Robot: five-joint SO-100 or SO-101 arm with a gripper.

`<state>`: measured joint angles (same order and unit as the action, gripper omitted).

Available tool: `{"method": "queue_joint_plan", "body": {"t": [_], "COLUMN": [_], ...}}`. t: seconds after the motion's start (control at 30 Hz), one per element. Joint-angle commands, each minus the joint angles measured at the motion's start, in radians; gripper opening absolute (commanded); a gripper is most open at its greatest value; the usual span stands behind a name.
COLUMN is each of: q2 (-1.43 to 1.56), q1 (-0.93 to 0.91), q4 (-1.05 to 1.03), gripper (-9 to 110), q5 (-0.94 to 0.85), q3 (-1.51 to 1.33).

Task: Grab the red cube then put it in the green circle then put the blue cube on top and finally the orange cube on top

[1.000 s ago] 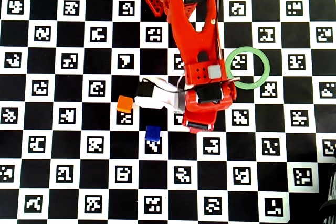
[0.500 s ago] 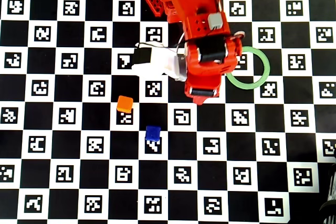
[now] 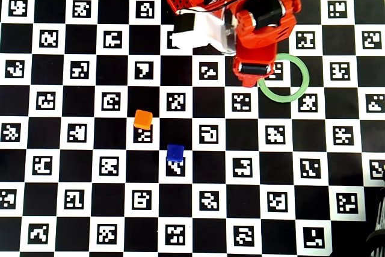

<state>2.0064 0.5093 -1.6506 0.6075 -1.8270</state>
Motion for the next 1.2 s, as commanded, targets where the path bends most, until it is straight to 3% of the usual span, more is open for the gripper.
{"method": "queue_joint_plan", "body": {"t": [0.0,0.43,1.17], "q2": [-0.052,-0.267,-0.178], "q1": [0.104,0.348,0.299], "q4": [-0.002,0.146,0.387], "gripper": [8,8,8], "q5": [0.078,0.163,0.089], "q3": [0.091,0.244,-0.083]}}
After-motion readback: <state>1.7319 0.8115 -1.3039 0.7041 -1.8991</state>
